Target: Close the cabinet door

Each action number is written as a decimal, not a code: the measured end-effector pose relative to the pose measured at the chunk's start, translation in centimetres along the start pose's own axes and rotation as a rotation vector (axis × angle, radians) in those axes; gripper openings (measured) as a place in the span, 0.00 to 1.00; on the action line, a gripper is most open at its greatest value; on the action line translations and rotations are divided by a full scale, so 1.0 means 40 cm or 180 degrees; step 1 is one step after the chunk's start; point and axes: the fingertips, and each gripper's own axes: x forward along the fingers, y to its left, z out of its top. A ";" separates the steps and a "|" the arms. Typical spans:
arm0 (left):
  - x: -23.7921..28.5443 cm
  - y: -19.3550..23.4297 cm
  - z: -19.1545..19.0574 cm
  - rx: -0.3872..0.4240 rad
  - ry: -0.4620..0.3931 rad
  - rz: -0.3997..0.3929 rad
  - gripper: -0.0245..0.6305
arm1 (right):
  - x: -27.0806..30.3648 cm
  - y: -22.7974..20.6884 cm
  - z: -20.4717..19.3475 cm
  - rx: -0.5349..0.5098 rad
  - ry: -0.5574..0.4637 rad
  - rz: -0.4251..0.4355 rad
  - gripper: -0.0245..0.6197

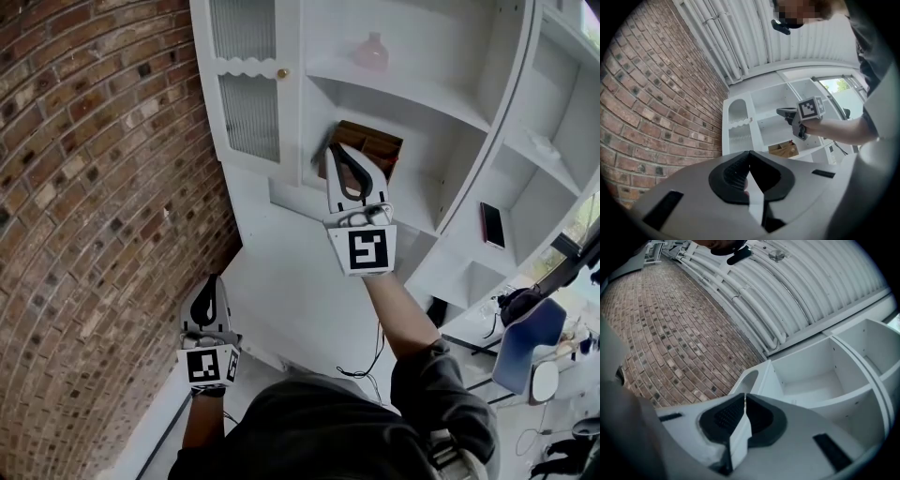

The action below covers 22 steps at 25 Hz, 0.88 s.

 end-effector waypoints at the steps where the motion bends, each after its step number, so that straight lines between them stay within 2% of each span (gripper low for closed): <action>1: -0.001 0.000 0.002 0.0007 -0.0006 0.0003 0.04 | -0.014 0.003 -0.001 0.0014 0.0007 0.0009 0.06; 22: 0.026 -0.042 0.054 0.0128 -0.0104 -0.0109 0.04 | -0.210 -0.007 -0.059 0.0188 0.0276 0.0041 0.04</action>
